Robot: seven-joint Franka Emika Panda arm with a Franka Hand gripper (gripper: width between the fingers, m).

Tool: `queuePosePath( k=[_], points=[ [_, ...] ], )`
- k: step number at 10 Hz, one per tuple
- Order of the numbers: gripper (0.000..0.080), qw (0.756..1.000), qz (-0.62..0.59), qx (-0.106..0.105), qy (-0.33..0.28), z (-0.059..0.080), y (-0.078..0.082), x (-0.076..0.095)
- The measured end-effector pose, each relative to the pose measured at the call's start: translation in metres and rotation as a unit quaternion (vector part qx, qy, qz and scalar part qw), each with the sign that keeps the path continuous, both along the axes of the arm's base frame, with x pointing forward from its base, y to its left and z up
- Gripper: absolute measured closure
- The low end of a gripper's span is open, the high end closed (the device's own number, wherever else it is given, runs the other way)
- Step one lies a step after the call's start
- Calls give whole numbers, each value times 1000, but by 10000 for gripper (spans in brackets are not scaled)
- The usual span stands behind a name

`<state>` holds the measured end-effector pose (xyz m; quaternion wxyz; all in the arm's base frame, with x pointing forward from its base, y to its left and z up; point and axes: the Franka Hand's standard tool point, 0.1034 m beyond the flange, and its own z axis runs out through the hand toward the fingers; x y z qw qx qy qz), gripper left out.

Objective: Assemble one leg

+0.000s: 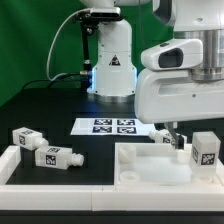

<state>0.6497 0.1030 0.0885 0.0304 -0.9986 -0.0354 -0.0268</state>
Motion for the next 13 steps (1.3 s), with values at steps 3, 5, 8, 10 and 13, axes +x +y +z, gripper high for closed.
queuePosePath(
  k=[3, 5, 8, 10, 13],
  points=[
    [415, 1000, -31, 2, 1, 0, 0, 1],
    [515, 997, -79, 5, 4, 0, 0, 0],
    [515, 983, -181, 11, 11, 0, 1, 0],
    [515, 951, -309, 12, 14, -1, 0, -1],
    [514, 858, -513, 25, 25, -2, -2, -4]
  ],
)
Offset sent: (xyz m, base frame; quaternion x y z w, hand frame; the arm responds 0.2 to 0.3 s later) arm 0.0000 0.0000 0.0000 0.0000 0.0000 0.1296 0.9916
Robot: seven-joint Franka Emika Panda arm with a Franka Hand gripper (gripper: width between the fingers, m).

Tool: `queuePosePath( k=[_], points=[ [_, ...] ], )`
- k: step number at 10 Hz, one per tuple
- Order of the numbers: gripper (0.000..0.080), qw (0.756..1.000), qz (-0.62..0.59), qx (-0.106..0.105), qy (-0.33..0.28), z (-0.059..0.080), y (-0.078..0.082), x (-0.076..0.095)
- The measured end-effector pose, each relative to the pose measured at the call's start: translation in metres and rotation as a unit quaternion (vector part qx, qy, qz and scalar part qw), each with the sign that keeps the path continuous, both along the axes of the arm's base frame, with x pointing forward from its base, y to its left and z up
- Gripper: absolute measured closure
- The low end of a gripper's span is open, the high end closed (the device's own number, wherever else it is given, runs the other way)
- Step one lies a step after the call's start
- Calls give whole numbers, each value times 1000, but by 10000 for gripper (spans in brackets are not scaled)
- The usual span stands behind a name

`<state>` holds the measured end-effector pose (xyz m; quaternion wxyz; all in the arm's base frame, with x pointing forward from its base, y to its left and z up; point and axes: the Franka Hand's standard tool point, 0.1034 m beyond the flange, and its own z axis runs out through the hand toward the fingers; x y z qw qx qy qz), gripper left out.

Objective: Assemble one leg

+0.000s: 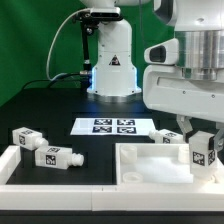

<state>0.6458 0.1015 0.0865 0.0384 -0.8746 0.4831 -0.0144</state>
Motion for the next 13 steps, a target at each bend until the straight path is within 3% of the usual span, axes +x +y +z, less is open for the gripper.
queuePosePath(
  k=[1, 5, 6, 7, 8, 9, 13],
  points=[
    [514, 994, -106, 12, -2, -1, 0, -4],
    [513, 985, -173, 17, 1, 0, 5, -6],
    [513, 990, -143, 13, 1, 1, 7, -6],
    [276, 996, -91, 9, -4, 3, 12, -5],
    [276, 1000, 11, 0, -15, 5, 14, -3],
    [174, 996, 91, -6, -23, 5, 17, -2],
    [150, 971, 235, -20, -36, 4, 15, -2]
  ],
)
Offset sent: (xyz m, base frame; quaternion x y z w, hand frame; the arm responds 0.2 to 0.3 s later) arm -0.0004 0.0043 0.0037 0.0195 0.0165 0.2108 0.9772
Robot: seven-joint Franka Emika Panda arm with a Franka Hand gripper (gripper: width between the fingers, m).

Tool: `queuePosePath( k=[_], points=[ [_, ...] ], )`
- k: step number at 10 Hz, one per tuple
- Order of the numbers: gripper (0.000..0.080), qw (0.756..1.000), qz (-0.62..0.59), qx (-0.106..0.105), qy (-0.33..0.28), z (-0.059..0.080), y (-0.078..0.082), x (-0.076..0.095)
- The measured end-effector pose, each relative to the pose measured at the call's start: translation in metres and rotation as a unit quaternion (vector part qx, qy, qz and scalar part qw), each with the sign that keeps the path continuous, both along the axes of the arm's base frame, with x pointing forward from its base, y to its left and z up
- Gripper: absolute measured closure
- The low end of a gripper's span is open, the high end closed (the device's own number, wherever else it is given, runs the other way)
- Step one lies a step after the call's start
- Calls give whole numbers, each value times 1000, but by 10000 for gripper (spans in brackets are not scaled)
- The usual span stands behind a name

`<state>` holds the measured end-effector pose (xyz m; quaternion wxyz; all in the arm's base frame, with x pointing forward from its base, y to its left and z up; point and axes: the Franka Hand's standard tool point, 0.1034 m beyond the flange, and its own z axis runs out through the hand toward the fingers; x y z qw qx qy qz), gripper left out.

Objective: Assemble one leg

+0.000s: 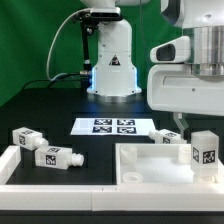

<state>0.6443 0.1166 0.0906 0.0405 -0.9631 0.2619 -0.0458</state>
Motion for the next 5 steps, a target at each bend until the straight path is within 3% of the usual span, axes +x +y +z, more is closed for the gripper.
queuePosePath(
  k=[2, 4, 5],
  points=[
    [150, 986, 165, -24, -7, -6, -11, 2],
    [150, 973, 228, -36, -14, -9, -6, 4],
    [276, 978, 203, -32, -14, -8, -7, 4]
  ],
)
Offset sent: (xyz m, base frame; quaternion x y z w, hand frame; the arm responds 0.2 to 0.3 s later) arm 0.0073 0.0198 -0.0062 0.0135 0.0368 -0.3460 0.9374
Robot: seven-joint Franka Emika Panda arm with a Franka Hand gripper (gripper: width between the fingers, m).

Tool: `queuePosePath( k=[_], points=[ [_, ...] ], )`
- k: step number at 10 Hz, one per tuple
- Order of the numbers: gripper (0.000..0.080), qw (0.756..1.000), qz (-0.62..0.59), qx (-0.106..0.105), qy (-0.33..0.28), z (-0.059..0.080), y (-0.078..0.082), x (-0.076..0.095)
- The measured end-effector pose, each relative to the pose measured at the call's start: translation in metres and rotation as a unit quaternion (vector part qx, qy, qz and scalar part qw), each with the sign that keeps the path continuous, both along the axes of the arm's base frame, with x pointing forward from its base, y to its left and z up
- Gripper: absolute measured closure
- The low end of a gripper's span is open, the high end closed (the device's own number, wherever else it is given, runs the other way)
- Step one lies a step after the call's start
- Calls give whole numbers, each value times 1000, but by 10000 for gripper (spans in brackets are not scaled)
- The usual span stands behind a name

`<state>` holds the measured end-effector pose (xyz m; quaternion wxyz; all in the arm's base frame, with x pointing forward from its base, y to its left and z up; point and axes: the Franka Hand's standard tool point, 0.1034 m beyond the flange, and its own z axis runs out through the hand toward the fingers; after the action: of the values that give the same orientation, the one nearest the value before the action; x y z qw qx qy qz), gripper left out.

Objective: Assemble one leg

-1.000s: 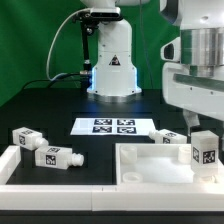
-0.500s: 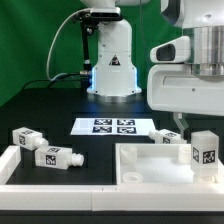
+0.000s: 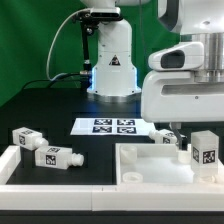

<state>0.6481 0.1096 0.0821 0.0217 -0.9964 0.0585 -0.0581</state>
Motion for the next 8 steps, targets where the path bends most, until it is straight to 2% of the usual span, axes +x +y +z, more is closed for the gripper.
queuePosePath(
  k=[1, 2, 3, 6, 8],
  points=[
    [276, 1000, 0, 0, 0, 0, 0, 0],
    [415, 1000, -17, 3, 1, 0, 0, 0],
    [515, 999, -45, 6, 2, 0, -1, 0],
    [514, 992, -125, 14, 5, -1, -2, 0],
    [514, 965, -261, 30, 12, -2, -6, -1]
  ],
)
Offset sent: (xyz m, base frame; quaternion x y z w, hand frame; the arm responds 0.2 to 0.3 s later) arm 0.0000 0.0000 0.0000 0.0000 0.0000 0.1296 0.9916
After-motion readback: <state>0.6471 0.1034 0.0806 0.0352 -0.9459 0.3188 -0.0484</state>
